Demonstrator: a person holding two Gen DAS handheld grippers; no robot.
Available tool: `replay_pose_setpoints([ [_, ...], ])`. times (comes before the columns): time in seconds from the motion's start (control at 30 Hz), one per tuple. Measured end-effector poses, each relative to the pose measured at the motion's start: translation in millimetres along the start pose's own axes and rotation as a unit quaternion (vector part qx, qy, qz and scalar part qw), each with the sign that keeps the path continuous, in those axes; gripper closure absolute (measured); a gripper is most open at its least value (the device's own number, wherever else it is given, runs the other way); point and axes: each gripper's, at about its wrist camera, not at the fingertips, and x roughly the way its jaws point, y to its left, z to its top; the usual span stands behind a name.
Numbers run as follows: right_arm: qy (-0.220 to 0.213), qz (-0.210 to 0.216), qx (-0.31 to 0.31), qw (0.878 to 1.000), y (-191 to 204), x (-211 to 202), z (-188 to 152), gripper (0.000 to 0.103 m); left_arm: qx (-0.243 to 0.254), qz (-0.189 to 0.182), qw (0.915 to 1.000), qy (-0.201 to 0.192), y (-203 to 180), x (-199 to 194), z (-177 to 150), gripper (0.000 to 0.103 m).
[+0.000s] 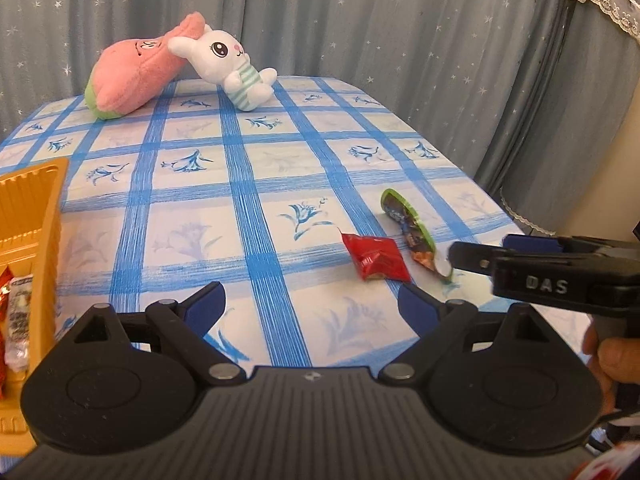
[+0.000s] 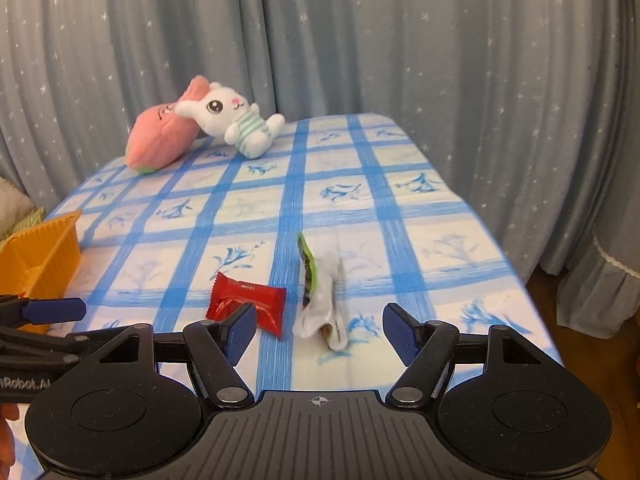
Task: Organize snacks
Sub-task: 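Move both open tools back toward the remaining snacks, then grasp the white-green wrapped snack with the right tool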
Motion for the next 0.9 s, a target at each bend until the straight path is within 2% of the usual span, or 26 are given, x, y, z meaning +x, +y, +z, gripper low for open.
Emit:
replay_pose_setpoints([
  [0.03, 0.003, 0.003, -0.001, 1.000, 0, 7, 2, 0.034, 0.002, 0.000, 1.0000, 0.000, 1, 4, 1, 0.011],
  [0.1, 0.011, 0.007, 0.001, 1.000, -1, 22, 6, 0.047, 0.008, 0.000, 1.0000, 0.001, 3, 10, 2, 0.012],
  [0.4, 0.043, 0.014, 0.007, 0.999, -8, 64, 18, 0.067, 0.032, -0.006, 0.9995, 0.004, 9, 32, 4, 0.014],
  [0.63, 0.062, -0.001, -0.019, 0.998, -1, 81, 16, 0.068, 0.029, -0.012, 0.9995, 0.004, 11, 40, 2, 0.015],
  [0.73, 0.069, -0.011, -0.026, 0.997, 1, 85, 13, 0.073, 0.029, -0.015, 0.9995, 0.005, 11, 41, 2, 0.015],
  [0.9, 0.056, -0.012, 0.010, 0.998, -9, 73, 16, 0.075, 0.032, -0.027, 0.9991, 0.003, 5, 43, 2, 0.015],
])
